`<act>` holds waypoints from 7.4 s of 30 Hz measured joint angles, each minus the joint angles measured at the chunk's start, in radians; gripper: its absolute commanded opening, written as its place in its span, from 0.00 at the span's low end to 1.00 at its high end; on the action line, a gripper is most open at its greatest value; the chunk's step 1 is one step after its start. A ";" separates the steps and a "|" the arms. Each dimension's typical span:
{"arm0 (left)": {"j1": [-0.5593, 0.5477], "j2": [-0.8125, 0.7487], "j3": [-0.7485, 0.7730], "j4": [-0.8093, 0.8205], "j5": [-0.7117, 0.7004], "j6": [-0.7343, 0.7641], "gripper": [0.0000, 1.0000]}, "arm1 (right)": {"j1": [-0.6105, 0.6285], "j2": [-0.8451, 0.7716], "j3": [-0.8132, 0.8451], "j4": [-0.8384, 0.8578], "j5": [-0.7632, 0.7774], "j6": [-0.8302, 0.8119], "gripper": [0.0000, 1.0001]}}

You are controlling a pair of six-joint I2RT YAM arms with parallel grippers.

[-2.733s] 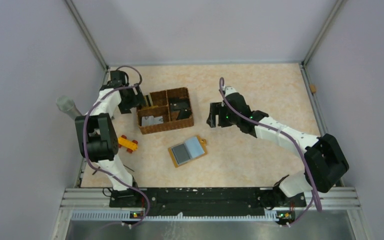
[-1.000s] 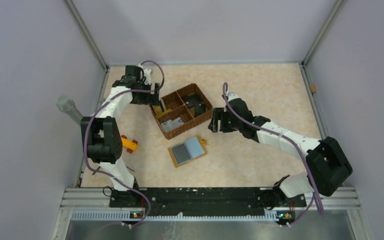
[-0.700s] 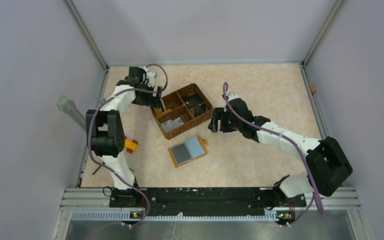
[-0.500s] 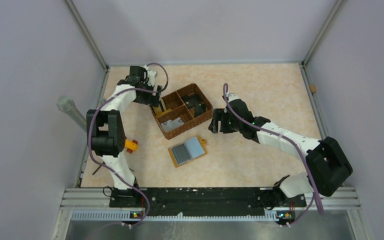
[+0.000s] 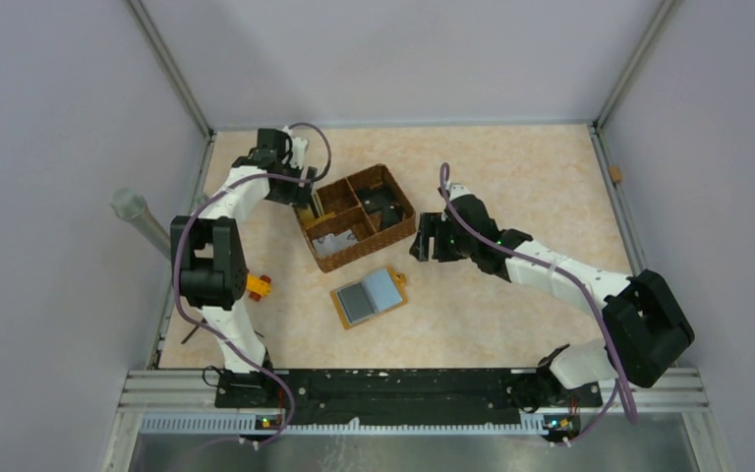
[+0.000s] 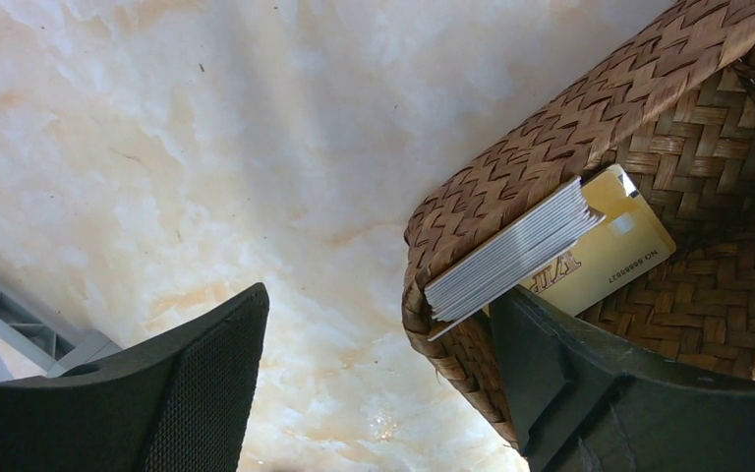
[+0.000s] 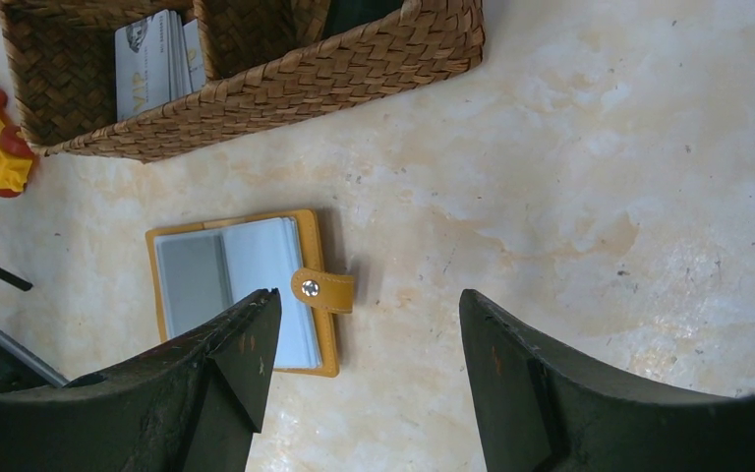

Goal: Put the credit cards into the card holder
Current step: Pick up the credit card from the storage box, then insert the credit card into the card holder.

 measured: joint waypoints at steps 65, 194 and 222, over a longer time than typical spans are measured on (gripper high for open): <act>-0.037 -0.245 -0.068 -0.031 0.140 0.107 0.00 | -0.002 0.000 -0.002 0.003 -0.034 0.014 0.69; -0.260 -0.821 -1.201 0.589 0.322 -1.157 0.45 | 0.175 0.428 0.029 0.352 -0.286 0.242 0.35; -0.260 -0.807 -1.201 0.597 0.324 -1.149 0.39 | 0.269 0.390 0.160 0.110 -0.216 0.109 0.33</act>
